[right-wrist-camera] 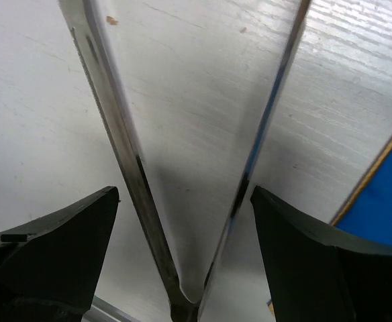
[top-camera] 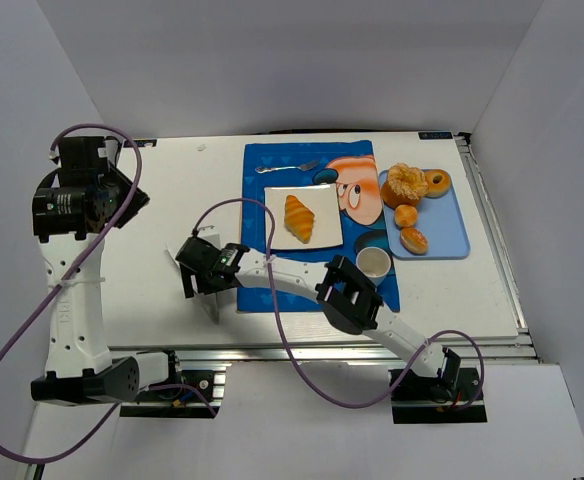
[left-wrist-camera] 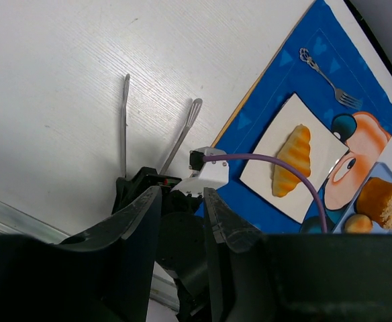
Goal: Place the bread
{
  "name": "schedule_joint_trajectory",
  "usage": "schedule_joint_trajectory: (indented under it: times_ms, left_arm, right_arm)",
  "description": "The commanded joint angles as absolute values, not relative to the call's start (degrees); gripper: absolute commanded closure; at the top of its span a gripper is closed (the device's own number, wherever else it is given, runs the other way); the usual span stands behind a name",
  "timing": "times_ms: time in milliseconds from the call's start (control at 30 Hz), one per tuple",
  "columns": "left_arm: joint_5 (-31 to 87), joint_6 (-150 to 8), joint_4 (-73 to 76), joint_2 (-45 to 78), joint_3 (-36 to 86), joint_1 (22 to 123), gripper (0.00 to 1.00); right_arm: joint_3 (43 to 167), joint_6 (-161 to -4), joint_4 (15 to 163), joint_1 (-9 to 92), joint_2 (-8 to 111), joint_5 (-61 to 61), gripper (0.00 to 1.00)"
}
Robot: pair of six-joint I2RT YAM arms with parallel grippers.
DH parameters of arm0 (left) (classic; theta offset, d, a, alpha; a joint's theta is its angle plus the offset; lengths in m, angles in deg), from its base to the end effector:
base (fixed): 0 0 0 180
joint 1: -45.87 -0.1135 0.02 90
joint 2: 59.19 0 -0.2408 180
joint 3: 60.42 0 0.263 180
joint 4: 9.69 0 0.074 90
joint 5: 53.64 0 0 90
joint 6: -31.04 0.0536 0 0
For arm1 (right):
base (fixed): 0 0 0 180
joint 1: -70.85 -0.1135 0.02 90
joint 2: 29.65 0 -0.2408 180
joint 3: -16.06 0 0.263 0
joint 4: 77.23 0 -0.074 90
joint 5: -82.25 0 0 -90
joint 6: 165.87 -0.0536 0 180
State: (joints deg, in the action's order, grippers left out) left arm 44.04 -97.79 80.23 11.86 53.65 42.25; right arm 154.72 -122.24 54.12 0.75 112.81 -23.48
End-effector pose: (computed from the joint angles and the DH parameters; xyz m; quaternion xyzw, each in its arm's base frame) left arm 0.2200 0.0211 0.4279 -0.3589 0.8562 -0.0515 0.3682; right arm 0.2008 0.5121 0.1432 -0.1497 0.9269 0.2029 0.2780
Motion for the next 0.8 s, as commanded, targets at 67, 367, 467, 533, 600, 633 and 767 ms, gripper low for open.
schedule_joint_trajectory:
  times_ms: [67,367,467,533,600,633,767]
  left_arm:
    - [43.4,-96.4,79.3,13.4,59.4,42.3,0.55]
    - [48.0,-94.7,75.2,14.9,70.7,42.3,0.43]
    - [48.0,-94.9,73.9,14.0,66.2,42.3,0.42]
    - [48.5,-94.6,73.3,13.5,59.8,42.3,0.42]
    - [51.7,-94.8,72.6,11.5,54.5,42.3,0.42]
    - [52.7,-95.5,71.3,10.6,48.6,42.4,0.42]
    - [56.1,-98.7,67.2,6.3,36.1,42.3,0.41]
  right_arm:
    - [157.0,-116.7,54.7,0.7,107.2,-24.2,0.11]
    - [142.4,-117.1,45.6,5.8,74.7,-36.2,0.11]
    - [134.0,-121.6,41.4,14.4,61.0,-34.5,0.11]
    - [126.0,-121.0,40.4,22.4,54.8,-33.3,0.11]
    - [120.7,-118.2,40.9,28.0,47.0,-29.9,0.11]
    - [120.1,-114.8,40.9,32.8,45.4,-29.0,0.11]
    - [119.5,-108.5,41.3,37.6,40.3,-30.2,0.11]
